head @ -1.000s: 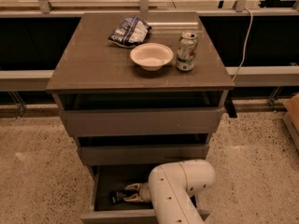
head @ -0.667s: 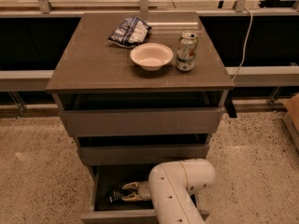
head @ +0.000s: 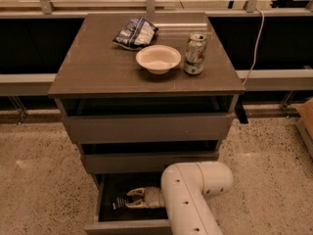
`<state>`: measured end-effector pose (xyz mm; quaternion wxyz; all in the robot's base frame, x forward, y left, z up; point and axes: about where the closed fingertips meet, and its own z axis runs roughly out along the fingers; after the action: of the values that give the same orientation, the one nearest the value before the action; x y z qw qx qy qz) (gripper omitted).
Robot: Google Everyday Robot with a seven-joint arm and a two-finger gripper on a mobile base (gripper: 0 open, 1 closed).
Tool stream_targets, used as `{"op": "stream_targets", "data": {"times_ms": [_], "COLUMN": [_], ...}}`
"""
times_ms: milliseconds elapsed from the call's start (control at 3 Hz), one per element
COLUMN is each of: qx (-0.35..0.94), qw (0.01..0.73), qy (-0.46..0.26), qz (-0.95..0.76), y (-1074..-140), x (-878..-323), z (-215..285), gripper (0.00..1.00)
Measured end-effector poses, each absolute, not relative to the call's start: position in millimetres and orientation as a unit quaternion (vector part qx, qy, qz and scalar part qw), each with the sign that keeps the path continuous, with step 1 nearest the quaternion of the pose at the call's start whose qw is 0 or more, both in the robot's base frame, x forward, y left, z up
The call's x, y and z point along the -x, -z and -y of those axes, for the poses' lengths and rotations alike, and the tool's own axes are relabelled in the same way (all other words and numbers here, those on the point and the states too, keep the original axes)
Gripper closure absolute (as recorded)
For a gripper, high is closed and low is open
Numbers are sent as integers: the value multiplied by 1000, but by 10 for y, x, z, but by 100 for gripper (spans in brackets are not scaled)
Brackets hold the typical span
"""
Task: Pick rxbar chocolate from bottom drawer and place on counter
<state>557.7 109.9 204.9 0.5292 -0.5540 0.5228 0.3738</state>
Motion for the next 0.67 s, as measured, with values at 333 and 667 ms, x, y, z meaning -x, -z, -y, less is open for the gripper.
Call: {"op": "stream_targets", "data": {"times_ms": [333,667], "qx": [556,560], "qw": [545,560], "qy": [-358,-342], "qz": [-515,-505], "y": [-2382,-2759], "x": [-5483,-5334], "z": [-1014,-902], "gripper": [100,100]}}
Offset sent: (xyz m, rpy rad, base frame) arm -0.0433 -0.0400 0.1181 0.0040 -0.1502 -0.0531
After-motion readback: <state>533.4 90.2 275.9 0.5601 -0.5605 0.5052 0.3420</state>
